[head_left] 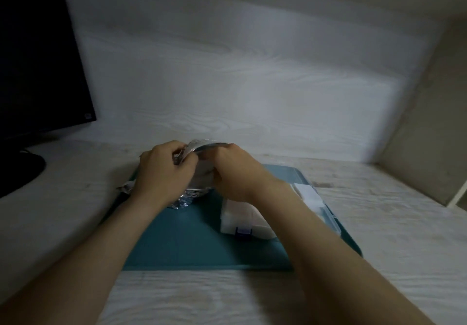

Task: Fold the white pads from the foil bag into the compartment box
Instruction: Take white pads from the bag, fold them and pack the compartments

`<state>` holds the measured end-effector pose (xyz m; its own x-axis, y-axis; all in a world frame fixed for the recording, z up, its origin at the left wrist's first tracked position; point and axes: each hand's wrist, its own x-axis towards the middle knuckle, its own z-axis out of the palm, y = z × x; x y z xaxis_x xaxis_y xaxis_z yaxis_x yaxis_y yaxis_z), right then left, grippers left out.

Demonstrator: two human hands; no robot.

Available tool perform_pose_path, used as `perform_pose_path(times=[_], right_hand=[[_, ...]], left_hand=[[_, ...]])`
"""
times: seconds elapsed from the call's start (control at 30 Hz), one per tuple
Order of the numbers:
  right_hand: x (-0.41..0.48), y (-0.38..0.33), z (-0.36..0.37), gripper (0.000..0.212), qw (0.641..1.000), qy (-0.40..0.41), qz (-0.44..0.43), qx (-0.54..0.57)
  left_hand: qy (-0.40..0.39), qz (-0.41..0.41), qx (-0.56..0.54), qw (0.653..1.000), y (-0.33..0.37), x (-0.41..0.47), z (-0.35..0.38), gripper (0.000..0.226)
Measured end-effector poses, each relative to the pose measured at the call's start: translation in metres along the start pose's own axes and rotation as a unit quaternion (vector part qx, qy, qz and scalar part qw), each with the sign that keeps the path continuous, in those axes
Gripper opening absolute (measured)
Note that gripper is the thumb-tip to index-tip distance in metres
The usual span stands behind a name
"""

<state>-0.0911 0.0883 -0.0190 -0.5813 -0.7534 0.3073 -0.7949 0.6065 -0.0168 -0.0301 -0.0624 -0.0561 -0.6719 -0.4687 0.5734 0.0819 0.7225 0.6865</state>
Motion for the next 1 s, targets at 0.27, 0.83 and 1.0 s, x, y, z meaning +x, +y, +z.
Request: perform_pose_path(times=[0.27,0.83,1.0], right_hand=[[0.014,-0.005,0.015,0.039,0.994,-0.107,0.028,0.011],[0.008,-0.005,0.018,0.010,0.998,0.053,0.004,0.039],[0.004,-0.009,0.019,0.014,0.990,0.121,0.019,0.066]], left_hand=[[0.004,-0.060,-0.003,0.998,-0.007,0.005,0.001,0.038],[0.036,-0.077,0.006,0.996,-0.012,0.006,0.000,0.041],[0.034,-0.086,-0.012,0.996,-0.009,0.003,-0.002,0.041]])
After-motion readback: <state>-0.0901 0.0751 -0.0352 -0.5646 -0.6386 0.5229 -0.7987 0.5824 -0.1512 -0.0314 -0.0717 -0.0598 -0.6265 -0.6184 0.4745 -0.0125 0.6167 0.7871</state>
